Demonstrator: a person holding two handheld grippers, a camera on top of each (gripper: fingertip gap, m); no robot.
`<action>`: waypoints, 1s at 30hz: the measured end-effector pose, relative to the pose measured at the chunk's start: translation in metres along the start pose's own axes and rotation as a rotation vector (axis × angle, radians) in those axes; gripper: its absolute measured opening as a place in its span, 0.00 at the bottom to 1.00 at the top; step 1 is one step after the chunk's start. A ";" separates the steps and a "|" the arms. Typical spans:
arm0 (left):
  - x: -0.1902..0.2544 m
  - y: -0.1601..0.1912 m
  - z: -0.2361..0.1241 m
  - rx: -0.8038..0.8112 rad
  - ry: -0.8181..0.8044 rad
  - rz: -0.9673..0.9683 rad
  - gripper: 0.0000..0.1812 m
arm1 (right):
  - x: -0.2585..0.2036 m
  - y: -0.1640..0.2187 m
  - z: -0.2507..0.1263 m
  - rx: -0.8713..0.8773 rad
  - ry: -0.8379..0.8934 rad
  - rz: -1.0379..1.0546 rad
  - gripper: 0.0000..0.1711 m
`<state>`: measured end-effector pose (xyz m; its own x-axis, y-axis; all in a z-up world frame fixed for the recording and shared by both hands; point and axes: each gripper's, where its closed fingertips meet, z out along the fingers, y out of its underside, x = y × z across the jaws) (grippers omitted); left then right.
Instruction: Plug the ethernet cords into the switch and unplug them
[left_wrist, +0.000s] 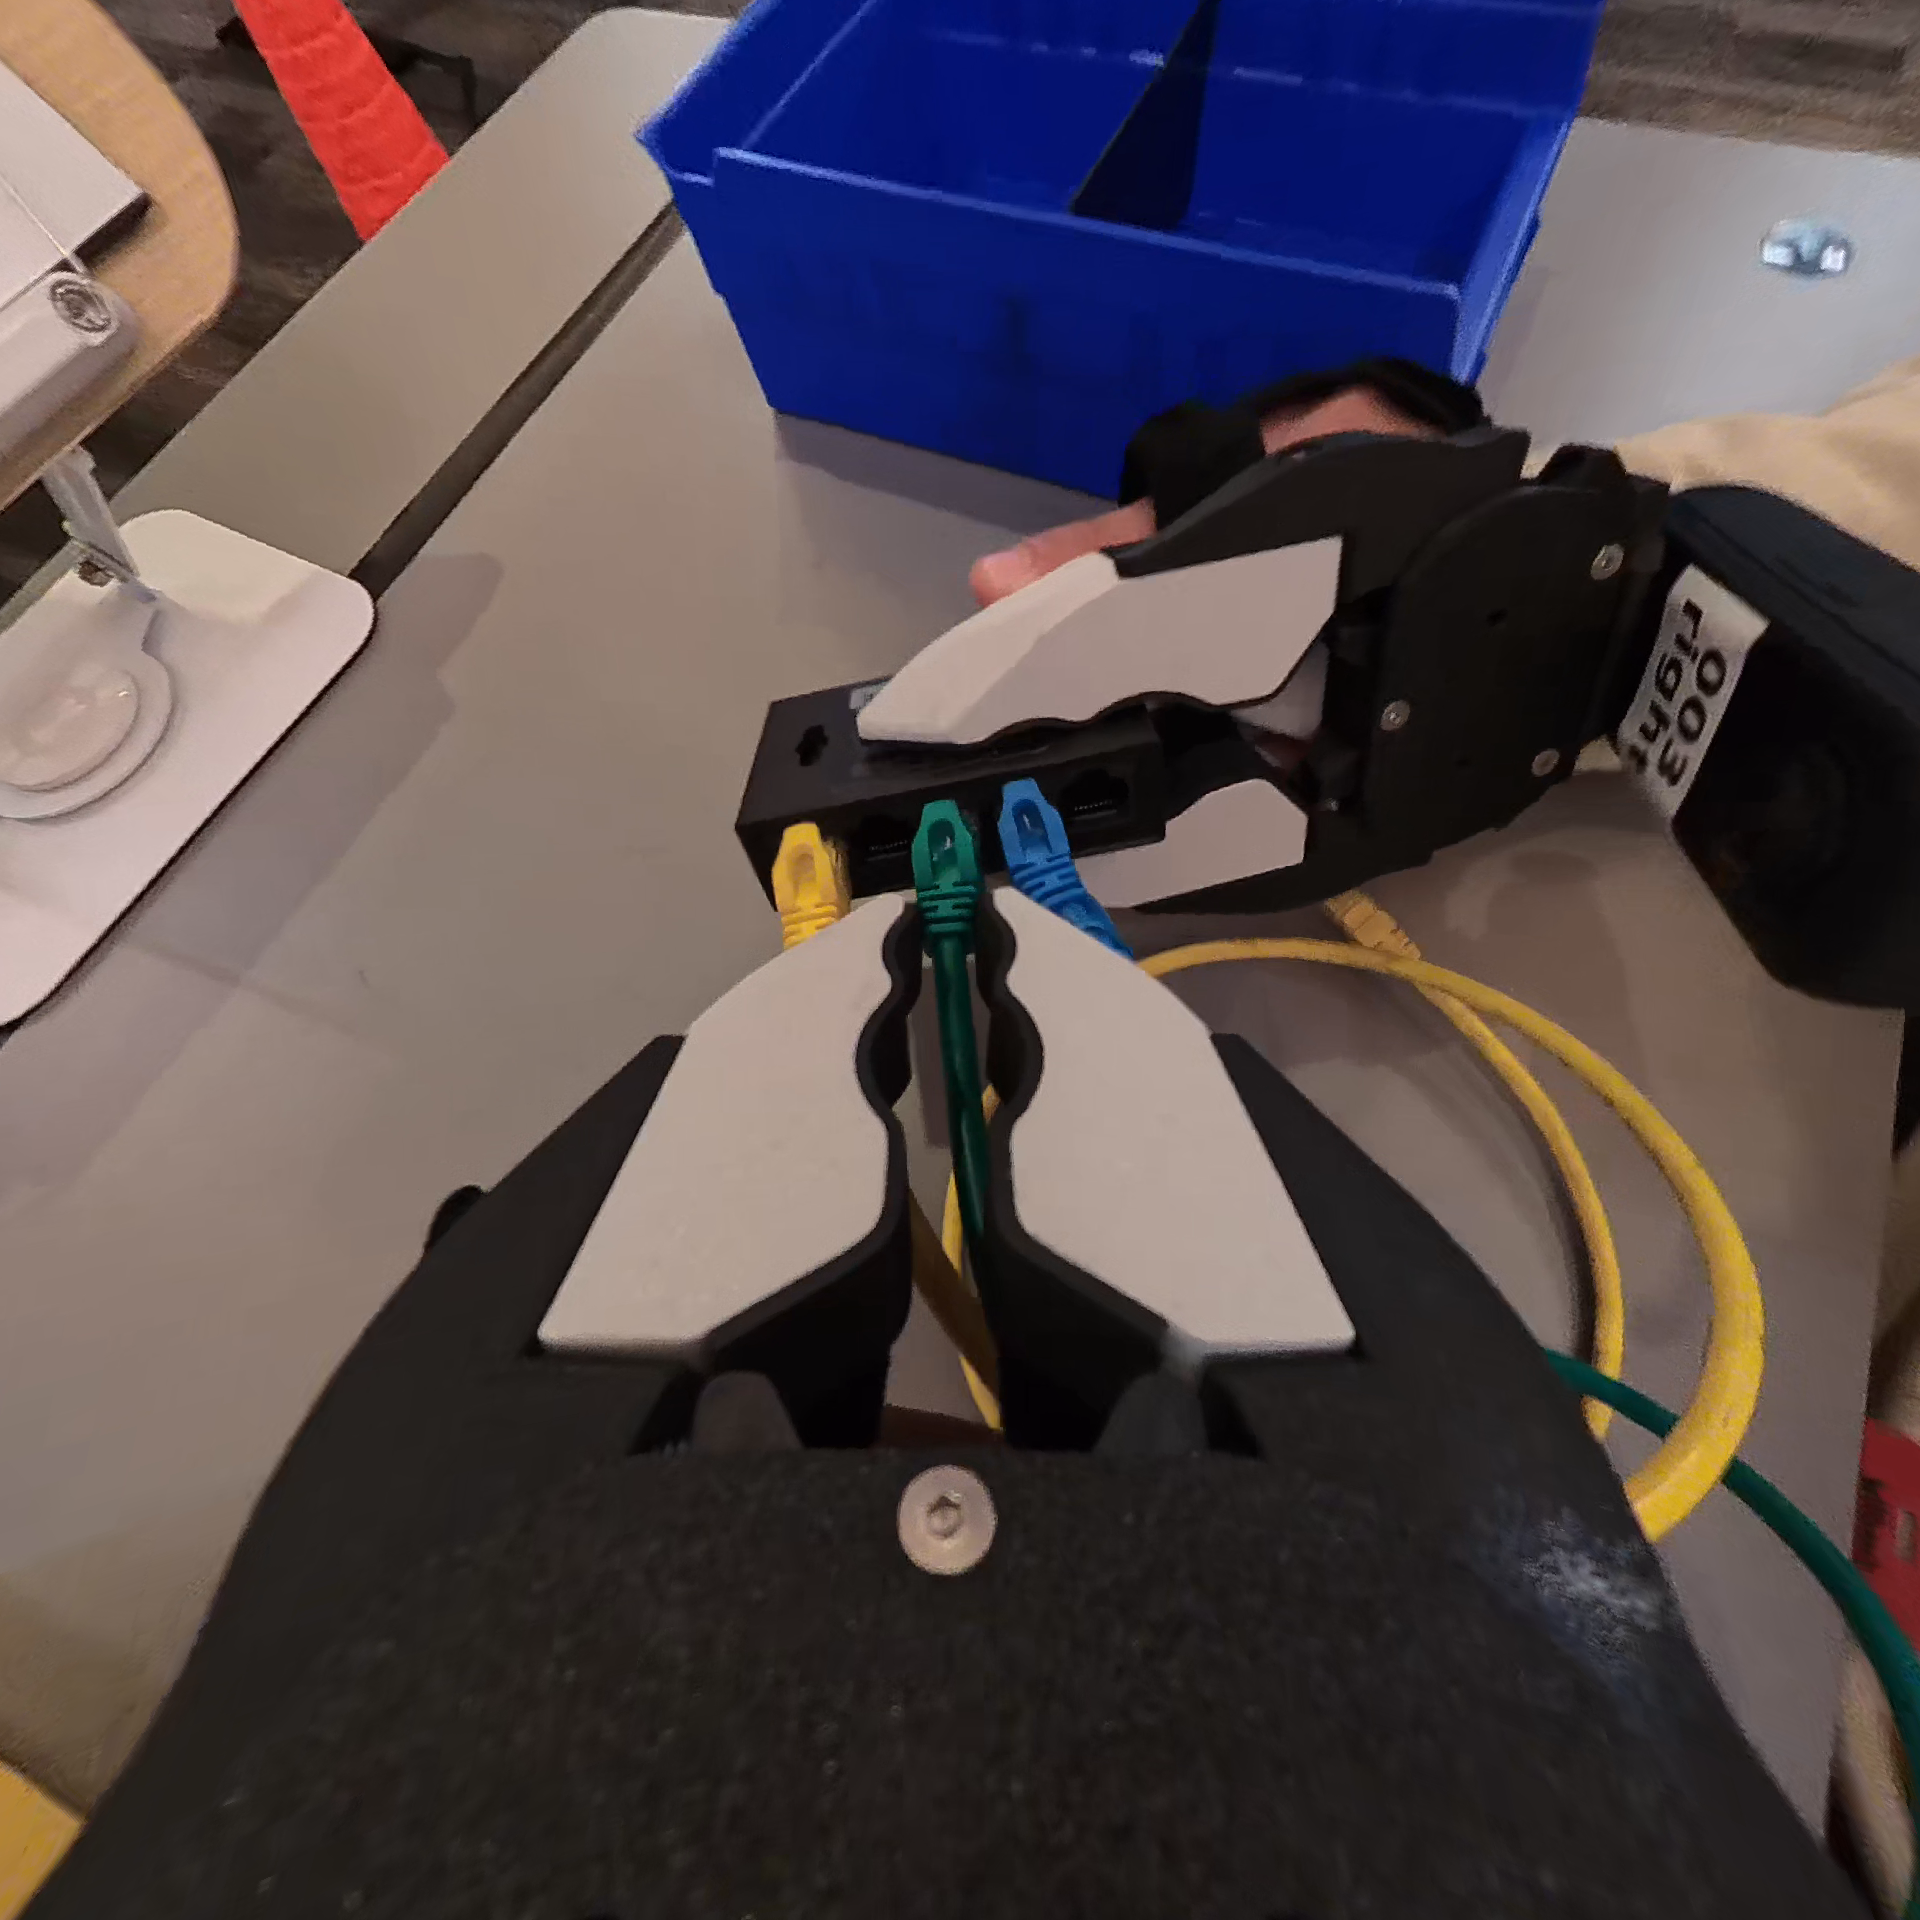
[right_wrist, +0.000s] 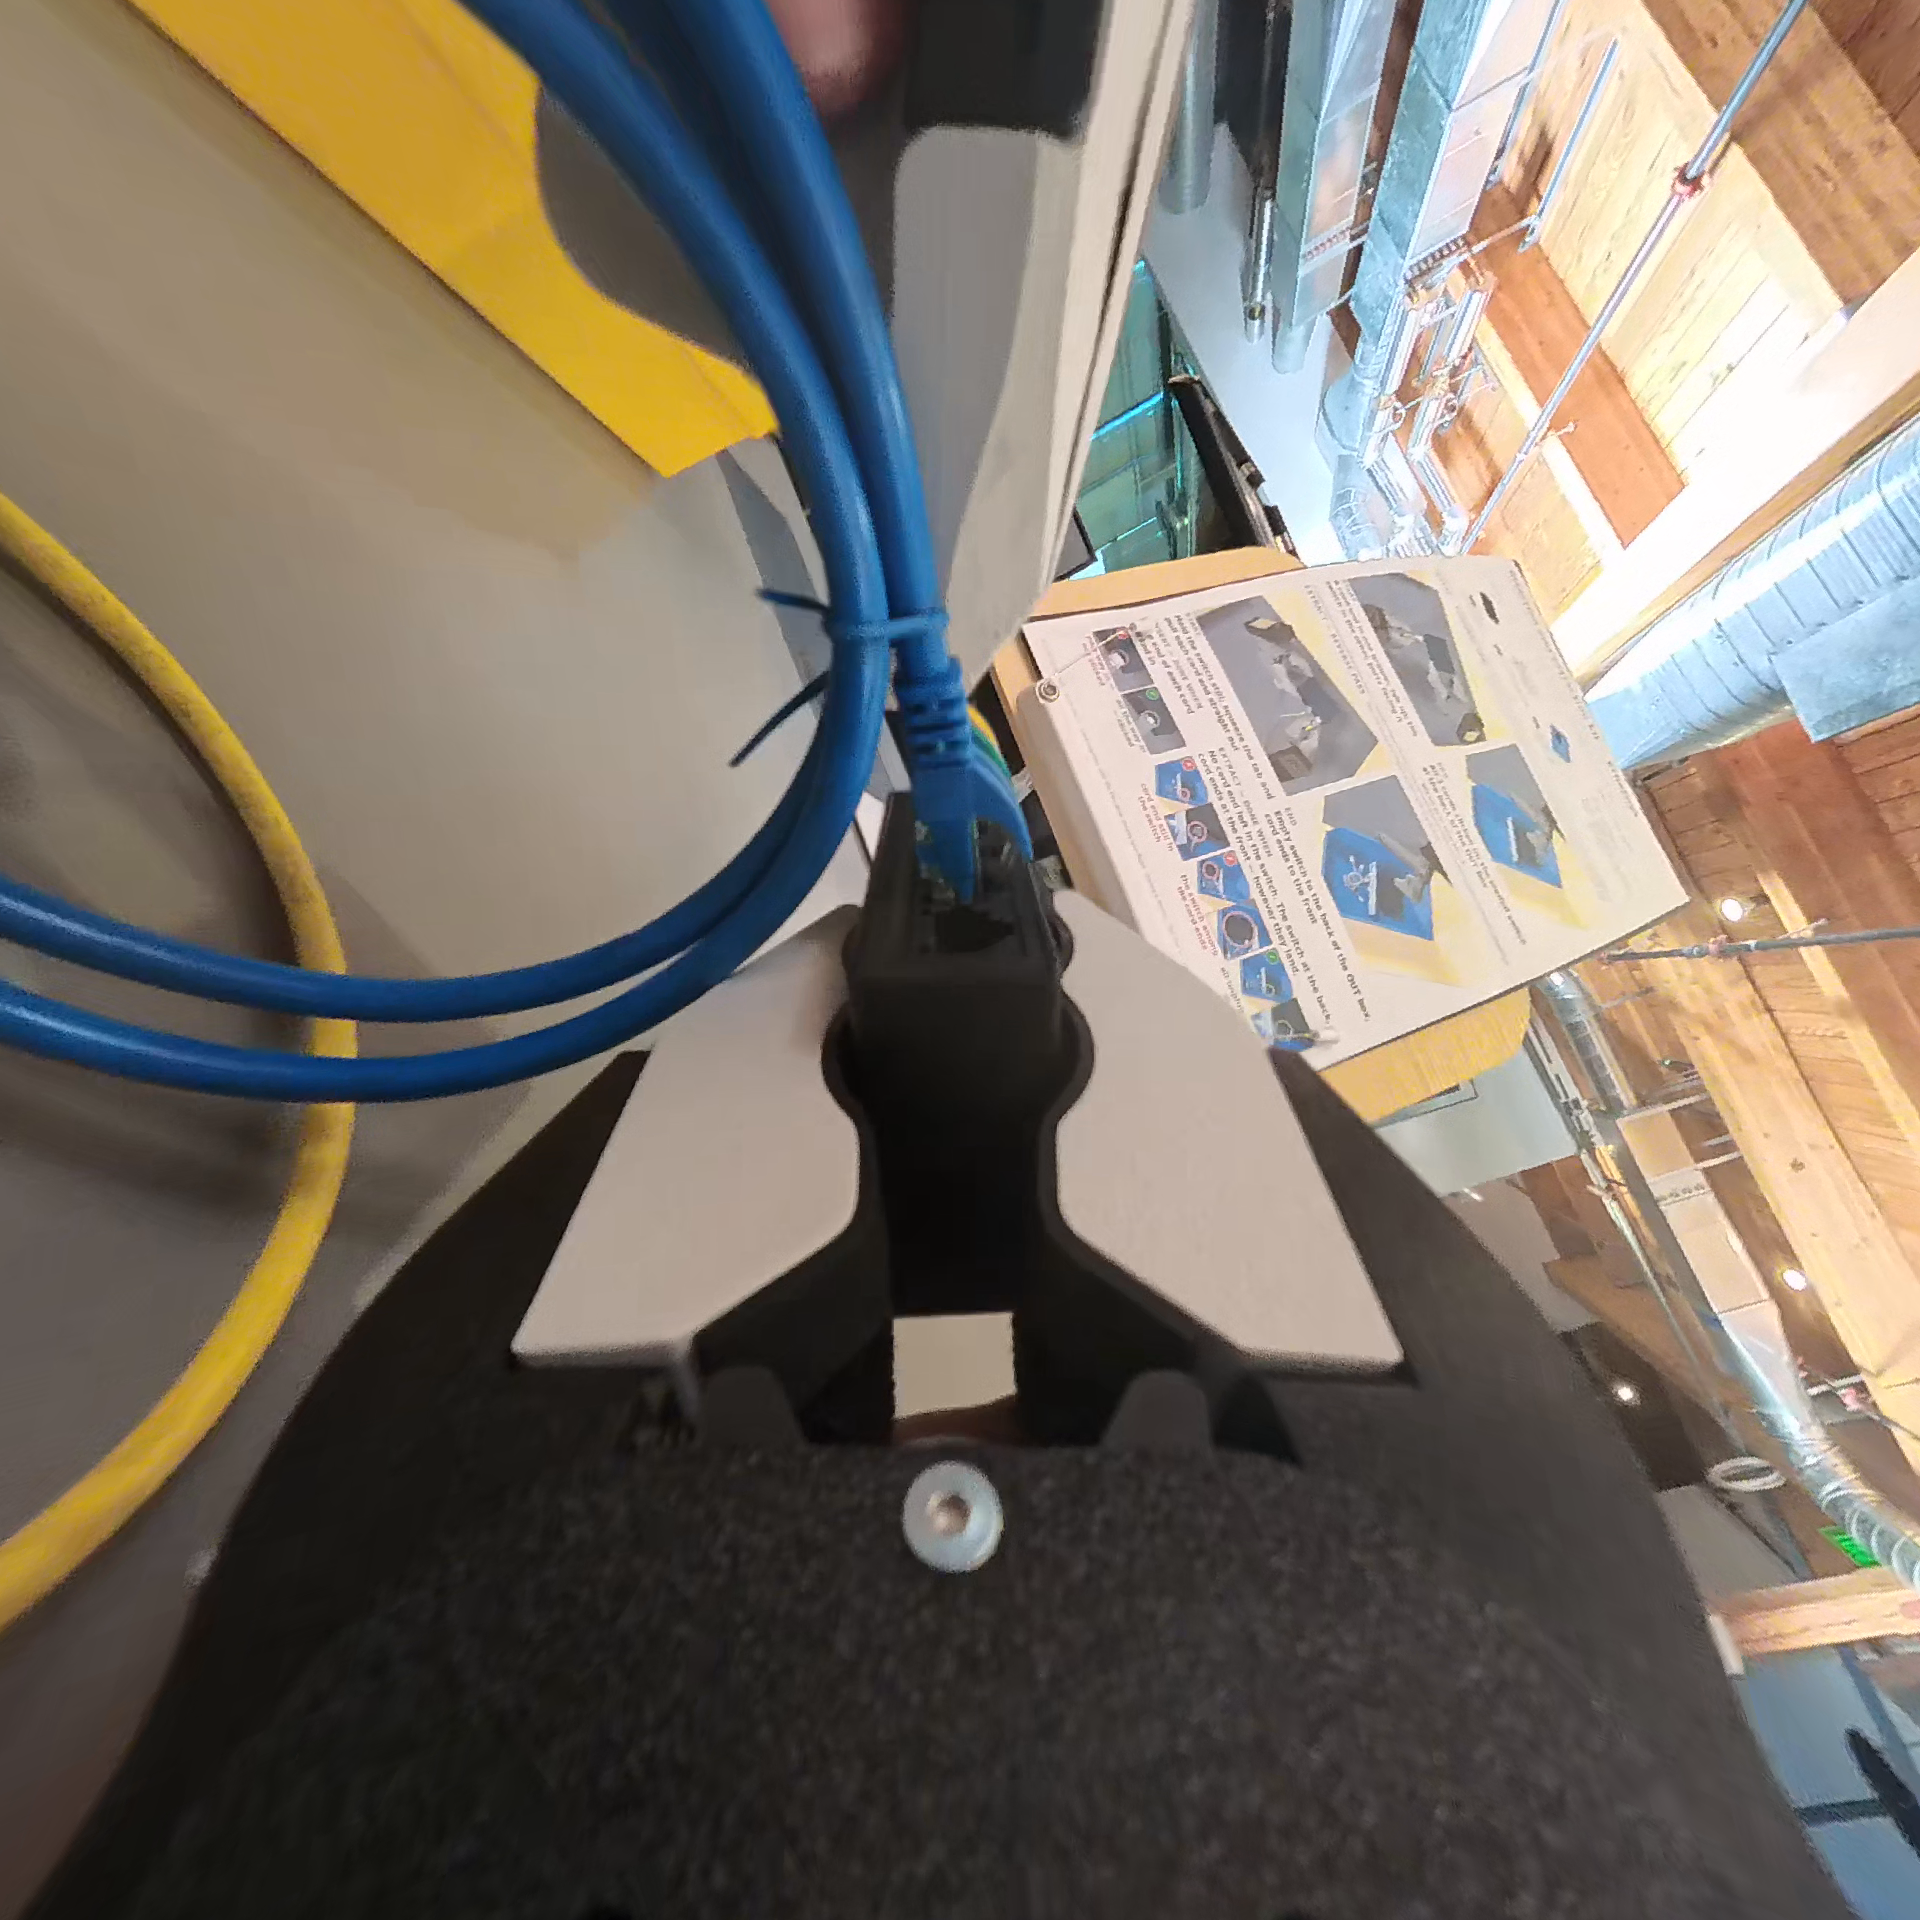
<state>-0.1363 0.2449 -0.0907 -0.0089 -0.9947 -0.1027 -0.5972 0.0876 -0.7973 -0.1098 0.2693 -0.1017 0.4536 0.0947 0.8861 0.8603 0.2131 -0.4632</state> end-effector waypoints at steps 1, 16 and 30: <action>-0.002 -0.001 0.002 0.014 -0.008 -0.018 0.05 | 0.000 0.002 0.002 -0.007 -0.005 0.029 0.16; 0.004 -0.005 -0.008 -0.033 -0.039 0.017 0.05 | -0.001 0.022 0.008 -0.154 -0.090 -0.020 0.22; 0.019 -0.011 -0.007 -0.002 -0.018 0.063 0.05 | -0.009 0.019 0.001 -0.064 -0.122 0.001 0.21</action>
<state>-0.1355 0.2246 -0.0793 -0.0321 -0.9861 -0.1631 -0.5971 0.1498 -0.7880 -0.0982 0.2736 -0.1185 0.4262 0.2133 0.8791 0.8747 0.1506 -0.4606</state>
